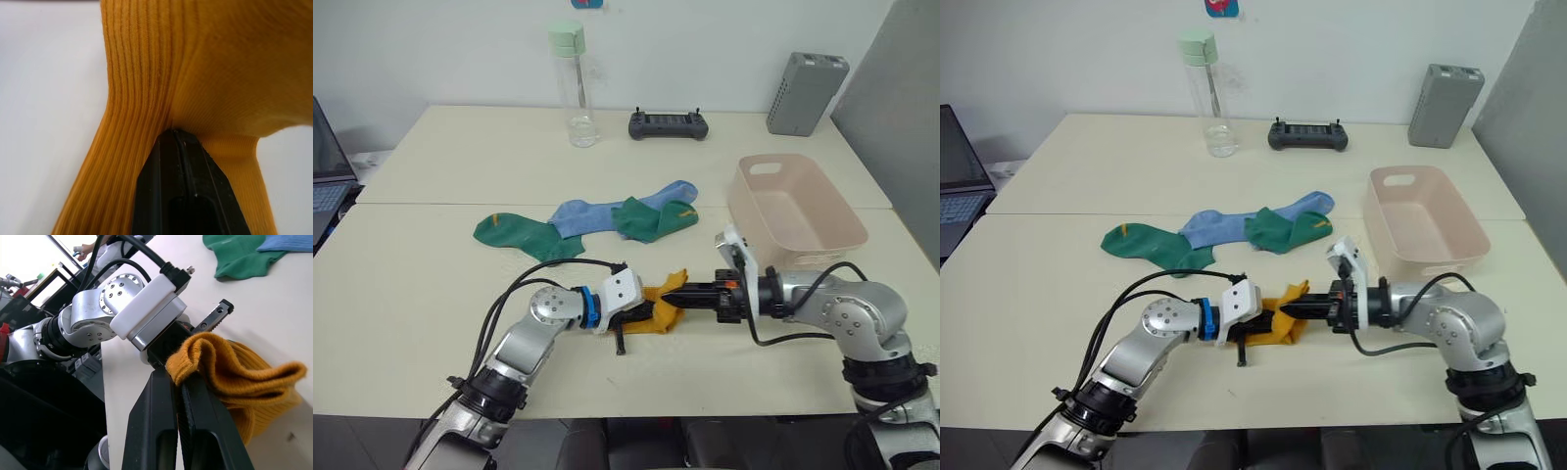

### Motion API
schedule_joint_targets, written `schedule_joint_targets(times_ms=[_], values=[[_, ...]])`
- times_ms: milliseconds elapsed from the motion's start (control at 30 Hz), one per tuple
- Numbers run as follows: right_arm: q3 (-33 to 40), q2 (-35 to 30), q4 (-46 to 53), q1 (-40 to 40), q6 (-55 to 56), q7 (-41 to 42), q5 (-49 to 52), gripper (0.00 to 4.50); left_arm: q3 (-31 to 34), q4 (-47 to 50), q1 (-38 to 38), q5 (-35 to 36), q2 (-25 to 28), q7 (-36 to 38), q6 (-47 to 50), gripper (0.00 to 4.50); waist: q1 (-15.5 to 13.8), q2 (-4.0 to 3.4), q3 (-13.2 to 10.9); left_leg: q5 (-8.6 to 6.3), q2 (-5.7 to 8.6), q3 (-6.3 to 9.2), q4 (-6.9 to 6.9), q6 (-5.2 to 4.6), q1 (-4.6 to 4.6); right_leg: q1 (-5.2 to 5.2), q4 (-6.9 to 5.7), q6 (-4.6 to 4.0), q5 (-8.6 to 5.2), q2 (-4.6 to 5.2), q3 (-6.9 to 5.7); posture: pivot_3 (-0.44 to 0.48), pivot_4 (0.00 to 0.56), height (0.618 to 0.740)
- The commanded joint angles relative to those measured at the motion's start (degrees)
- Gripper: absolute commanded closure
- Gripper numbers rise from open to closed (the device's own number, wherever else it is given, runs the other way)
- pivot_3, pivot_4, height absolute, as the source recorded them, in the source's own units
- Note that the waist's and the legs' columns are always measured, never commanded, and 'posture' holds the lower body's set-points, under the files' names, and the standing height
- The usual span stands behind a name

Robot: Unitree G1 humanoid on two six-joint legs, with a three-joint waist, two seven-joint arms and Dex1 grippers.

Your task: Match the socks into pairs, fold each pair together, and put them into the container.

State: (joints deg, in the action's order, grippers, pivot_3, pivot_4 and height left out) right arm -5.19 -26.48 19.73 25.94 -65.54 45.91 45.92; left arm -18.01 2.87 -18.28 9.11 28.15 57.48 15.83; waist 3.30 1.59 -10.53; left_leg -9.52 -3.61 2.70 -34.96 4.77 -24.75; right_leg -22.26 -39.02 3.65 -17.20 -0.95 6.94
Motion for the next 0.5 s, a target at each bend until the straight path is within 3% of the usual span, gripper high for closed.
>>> schedule_joint_targets(times_ms=[33, 200, 367, 500], values=[[-3.07, 1.89, -2.36, 1.37, 3.46, -0.85, -2.76, 4.49, 5.03, 6.04, 1.00, 5.05, 3.39, 1.26, 6.41, 4.50, 0.04, 0.00, 0.00, 0.00, 0.00, 0.00, 0.00, 0.00, 0.00, 0.00, -0.01, 0.00, 0.00, 0.00, -0.01, 0.000, 0.150, 0.740], [-8.07, 4.55, -6.09, 3.19, 6.79, -0.34, -6.53, 4.49, 12.69, 12.96, 1.55, 11.58, 10.46, 2.18, 14.68, 4.50, 0.40, -0.01, -0.01, 0.00, -0.05, 0.02, 0.00, 0.00, 0.00, -0.04, -0.03, 0.00, 0.00, -0.02, -0.04, 0.000, 0.150, 0.740], [-11.44, 6.99, -9.66, 5.05, 9.71, 0.34, -9.54, 4.49, 18.54, 13.55, 0.15, 14.33, 14.30, 1.60, 17.38, 4.50, 0.38, -0.01, -0.01, 0.00, -0.04, 0.03, 0.01, 0.00, -0.01, -0.04, 0.00, -0.02, -0.01, -0.02, -0.05, 0.000, 0.150, 0.740], [-10.69, 6.98, -8.67, 5.60, 8.68, 2.55, -7.42, 3.37, 18.74, 14.19, -0.32, 15.07, 14.82, 1.40, 17.89, 4.50, 0.07, -0.01, -0.01, 0.00, -0.04, 0.02, 0.04, 0.01, -0.02, -0.05, 0.01, -0.06, -0.04, -0.01, -0.06, 0.000, 0.150, 0.740]])
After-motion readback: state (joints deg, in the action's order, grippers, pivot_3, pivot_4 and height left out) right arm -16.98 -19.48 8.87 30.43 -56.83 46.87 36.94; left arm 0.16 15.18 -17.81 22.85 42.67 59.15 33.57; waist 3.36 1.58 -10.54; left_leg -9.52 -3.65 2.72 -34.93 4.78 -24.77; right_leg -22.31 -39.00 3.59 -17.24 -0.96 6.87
